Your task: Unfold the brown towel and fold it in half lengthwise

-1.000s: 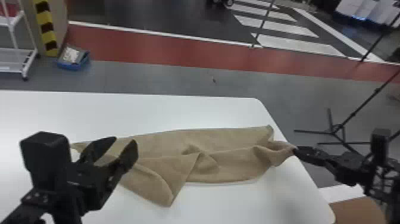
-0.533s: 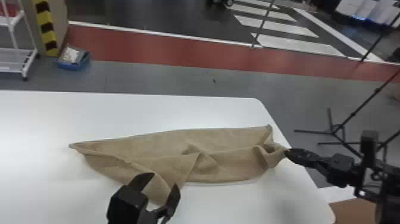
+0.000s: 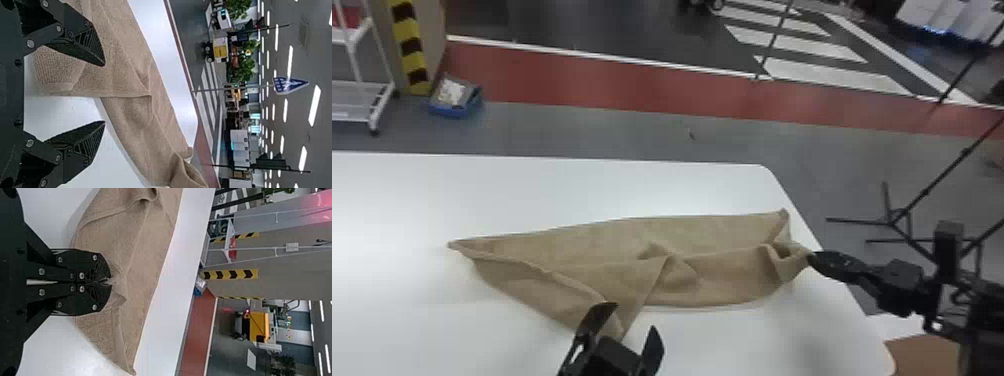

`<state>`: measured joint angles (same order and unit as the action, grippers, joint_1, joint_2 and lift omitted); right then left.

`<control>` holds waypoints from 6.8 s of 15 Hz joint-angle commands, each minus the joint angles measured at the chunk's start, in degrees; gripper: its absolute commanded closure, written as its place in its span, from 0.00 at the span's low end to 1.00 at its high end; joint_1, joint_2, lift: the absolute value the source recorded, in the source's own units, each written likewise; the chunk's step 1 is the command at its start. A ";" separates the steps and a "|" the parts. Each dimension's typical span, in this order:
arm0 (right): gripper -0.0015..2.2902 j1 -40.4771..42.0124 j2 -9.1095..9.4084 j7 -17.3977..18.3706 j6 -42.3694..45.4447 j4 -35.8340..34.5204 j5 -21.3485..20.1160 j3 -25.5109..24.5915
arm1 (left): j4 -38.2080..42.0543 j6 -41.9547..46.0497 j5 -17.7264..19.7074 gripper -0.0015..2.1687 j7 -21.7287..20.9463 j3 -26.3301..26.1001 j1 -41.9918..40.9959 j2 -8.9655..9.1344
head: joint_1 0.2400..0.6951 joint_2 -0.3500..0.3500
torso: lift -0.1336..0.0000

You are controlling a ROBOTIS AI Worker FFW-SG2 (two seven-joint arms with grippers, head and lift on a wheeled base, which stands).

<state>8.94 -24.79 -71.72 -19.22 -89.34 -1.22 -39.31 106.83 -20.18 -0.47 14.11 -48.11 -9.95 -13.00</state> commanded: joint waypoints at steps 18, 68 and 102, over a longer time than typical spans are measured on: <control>0.50 0.38 -0.44 -0.09 2.38 1.18 1.57 -1.74 | -3.29 -2.28 -6.04 0.20 5.58 7.16 -0.59 -1.51 | 1.00 0.00 | 0.20; 0.50 4.60 -1.49 -0.09 5.89 2.33 5.26 -6.57 | 22.02 -18.81 7.50 0.21 -4.62 41.08 -17.82 -2.39 | 1.00 0.00 | 0.20; 0.50 10.75 0.97 0.44 12.40 4.26 7.46 -12.55 | 28.35 -43.24 16.90 0.28 -27.21 49.78 -19.49 -0.72 | 1.00 0.00 | 0.20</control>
<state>19.63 -23.81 -71.28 -6.96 -85.16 6.20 -51.78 135.31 -63.89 16.07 -13.24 1.58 -29.52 -13.91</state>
